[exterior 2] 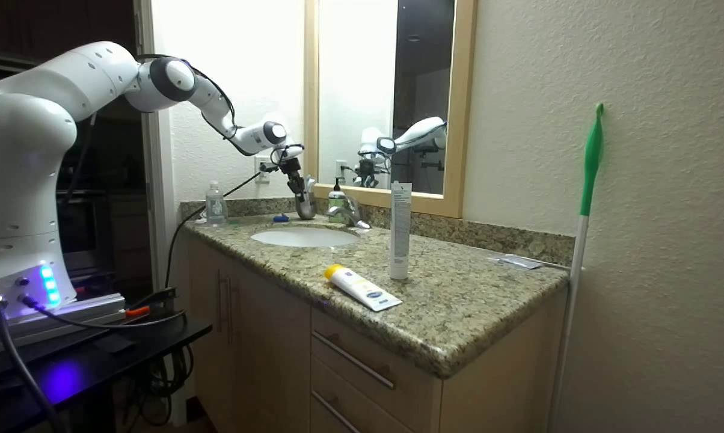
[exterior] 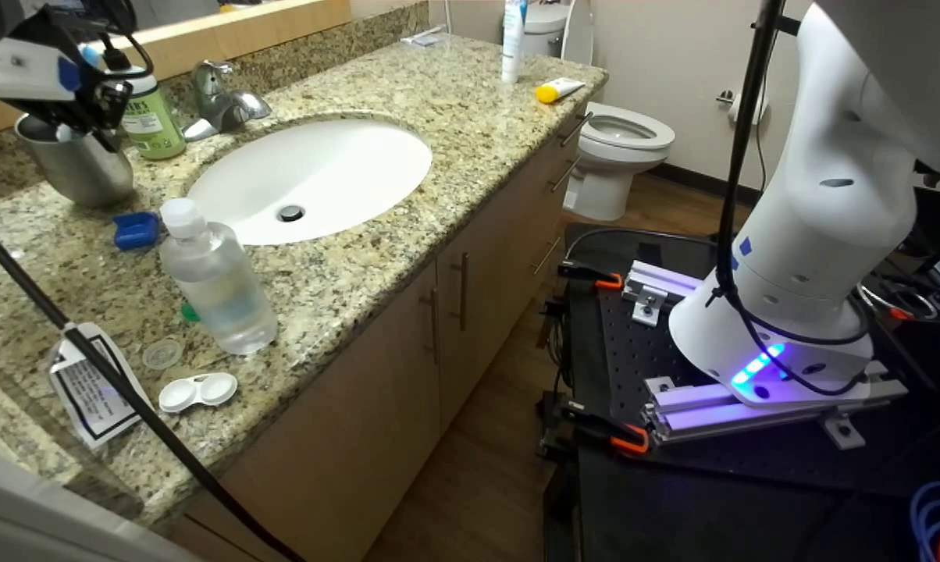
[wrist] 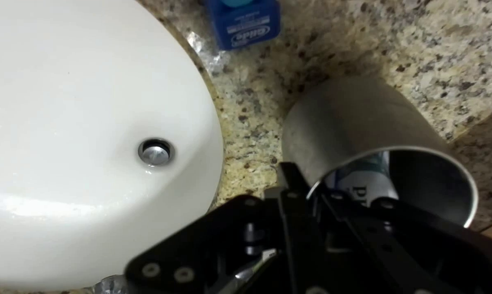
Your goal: Move the silver toothbrush holder from right to left.
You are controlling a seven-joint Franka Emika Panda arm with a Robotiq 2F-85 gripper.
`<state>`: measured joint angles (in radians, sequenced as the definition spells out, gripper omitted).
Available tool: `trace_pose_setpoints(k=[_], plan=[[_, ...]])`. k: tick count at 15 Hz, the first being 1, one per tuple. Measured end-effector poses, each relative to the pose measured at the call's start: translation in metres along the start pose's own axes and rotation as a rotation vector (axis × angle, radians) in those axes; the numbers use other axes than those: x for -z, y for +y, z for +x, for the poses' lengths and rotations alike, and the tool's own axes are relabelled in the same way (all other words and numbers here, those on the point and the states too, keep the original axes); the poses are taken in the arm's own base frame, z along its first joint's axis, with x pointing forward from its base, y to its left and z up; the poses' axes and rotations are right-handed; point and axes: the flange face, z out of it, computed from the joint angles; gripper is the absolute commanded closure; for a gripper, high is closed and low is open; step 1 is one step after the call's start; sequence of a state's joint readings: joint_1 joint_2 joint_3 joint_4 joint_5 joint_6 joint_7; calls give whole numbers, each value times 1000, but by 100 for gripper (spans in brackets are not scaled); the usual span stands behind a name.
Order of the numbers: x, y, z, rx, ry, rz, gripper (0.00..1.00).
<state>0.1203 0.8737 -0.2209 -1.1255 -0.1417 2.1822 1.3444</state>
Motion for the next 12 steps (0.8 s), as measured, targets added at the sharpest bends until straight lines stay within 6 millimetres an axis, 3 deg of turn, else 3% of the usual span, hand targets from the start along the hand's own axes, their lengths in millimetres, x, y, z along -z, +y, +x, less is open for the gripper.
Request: trace_pose_setpoints(k=[6, 12], plan=[[17, -8, -6, -112, -21, -6, 98], [15, -4, -7, -213, -26, -77, 98]])
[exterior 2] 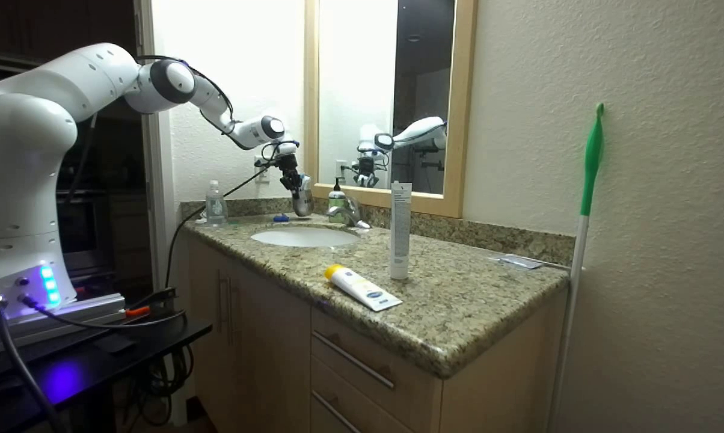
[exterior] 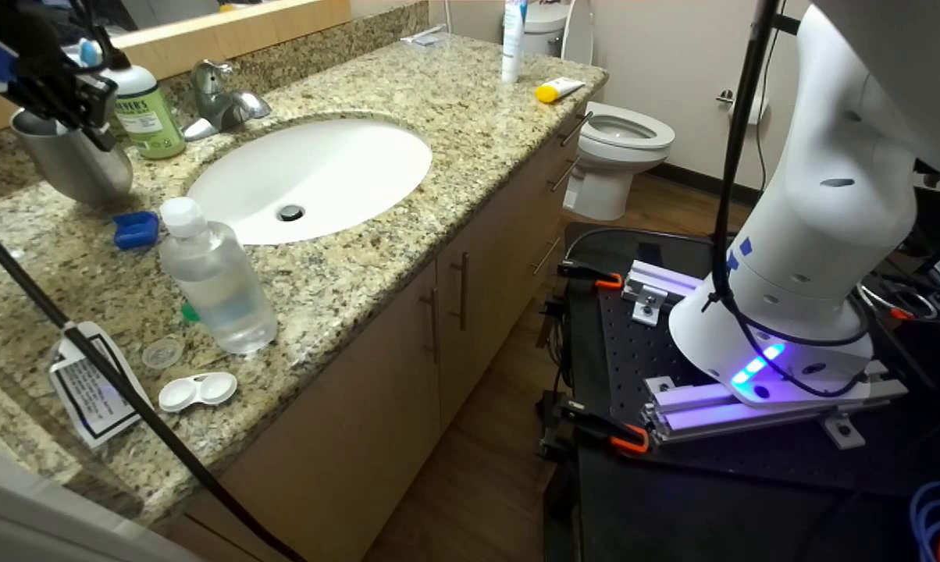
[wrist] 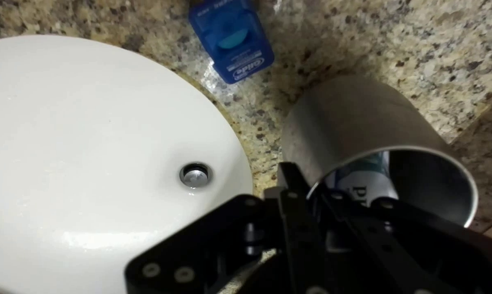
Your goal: Move the silver toothbrush holder from right to left.
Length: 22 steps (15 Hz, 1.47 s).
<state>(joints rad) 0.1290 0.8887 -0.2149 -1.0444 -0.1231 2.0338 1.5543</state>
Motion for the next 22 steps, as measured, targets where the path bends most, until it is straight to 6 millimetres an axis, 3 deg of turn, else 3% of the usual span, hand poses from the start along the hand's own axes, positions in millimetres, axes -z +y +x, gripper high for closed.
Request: trace_pose_setpoints(k=[9, 13, 15, 16, 17, 22], plan=[[-3, -1, 34, -68, -12, -22, 98], [-21, 1, 30, -65, -15, -50, 98], [-20, -1, 26, -61, -19, -43, 98], [-20, -2, 24, -58, -21, -39, 68], [-19, -3, 22, -57, -24, -37, 68], [-8, -8, 20, -53, -22, -14, 32]])
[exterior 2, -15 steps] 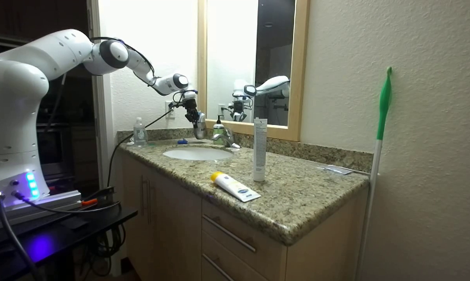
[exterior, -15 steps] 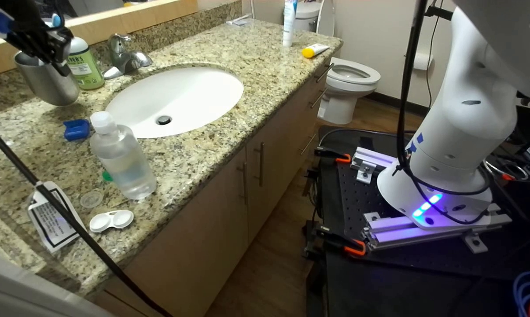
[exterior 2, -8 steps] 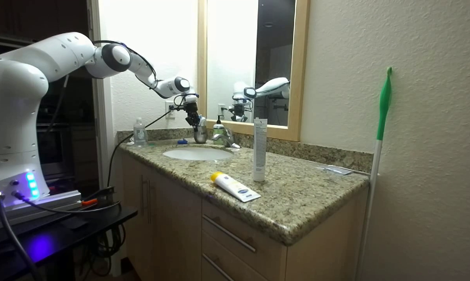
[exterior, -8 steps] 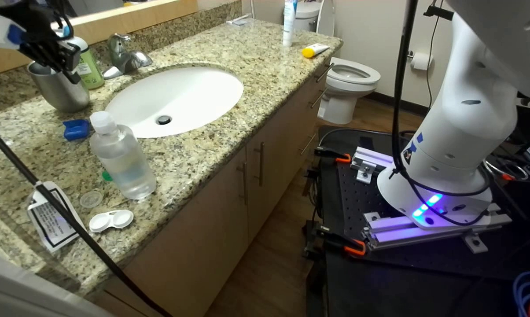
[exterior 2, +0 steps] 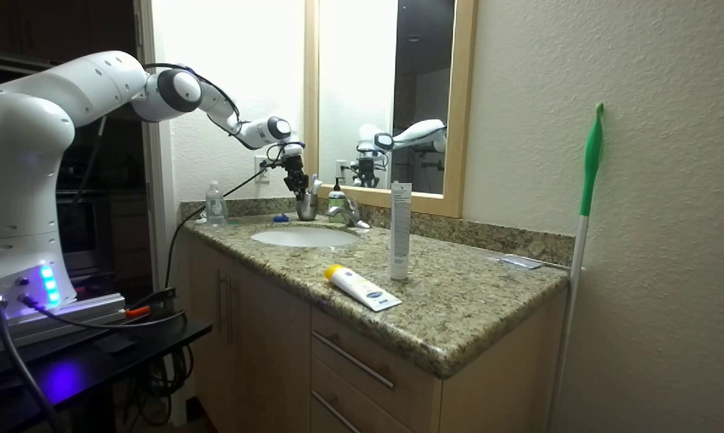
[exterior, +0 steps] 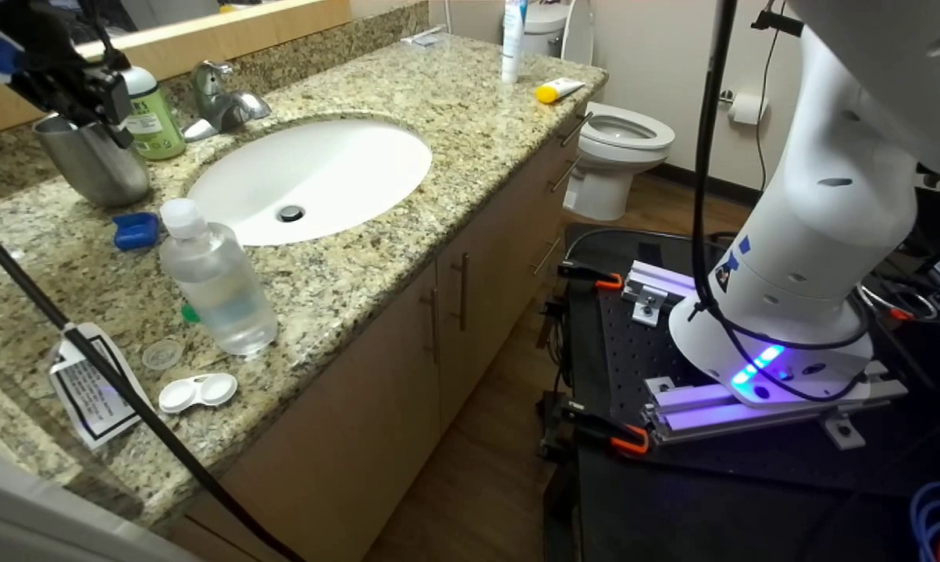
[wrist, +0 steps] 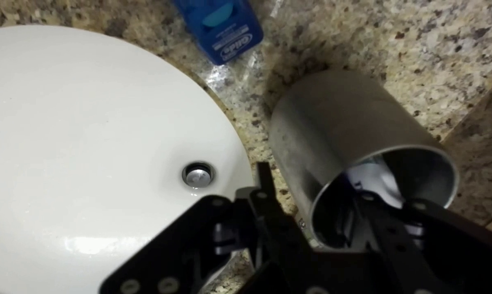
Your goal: Move the silver toothbrush holder from right to left.
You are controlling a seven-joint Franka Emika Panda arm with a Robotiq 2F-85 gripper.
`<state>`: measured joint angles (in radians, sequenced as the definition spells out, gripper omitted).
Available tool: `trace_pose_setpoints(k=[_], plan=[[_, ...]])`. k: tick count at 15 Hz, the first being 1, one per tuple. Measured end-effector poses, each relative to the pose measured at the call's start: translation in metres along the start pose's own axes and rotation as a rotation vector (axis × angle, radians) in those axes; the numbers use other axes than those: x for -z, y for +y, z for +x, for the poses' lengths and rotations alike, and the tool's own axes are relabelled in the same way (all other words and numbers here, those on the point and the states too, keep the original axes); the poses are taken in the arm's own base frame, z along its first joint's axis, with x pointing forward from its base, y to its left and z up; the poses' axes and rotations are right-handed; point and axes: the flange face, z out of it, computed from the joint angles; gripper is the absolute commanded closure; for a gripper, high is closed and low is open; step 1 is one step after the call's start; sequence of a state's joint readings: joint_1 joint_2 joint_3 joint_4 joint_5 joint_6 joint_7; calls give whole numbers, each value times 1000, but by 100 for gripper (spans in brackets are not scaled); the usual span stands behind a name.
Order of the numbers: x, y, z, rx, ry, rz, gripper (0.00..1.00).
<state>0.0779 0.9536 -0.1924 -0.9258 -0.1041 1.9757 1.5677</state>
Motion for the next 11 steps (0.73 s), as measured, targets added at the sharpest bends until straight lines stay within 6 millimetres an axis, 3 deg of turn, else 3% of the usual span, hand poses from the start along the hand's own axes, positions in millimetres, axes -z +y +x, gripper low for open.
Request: trace_pose_setpoints(k=[5, 7, 11], plan=[[36, -12, -20, 31, 16, 94, 1], [63, -20, -30, 52, 28, 190, 0], [145, -29, -38, 74, 32, 463, 0]])
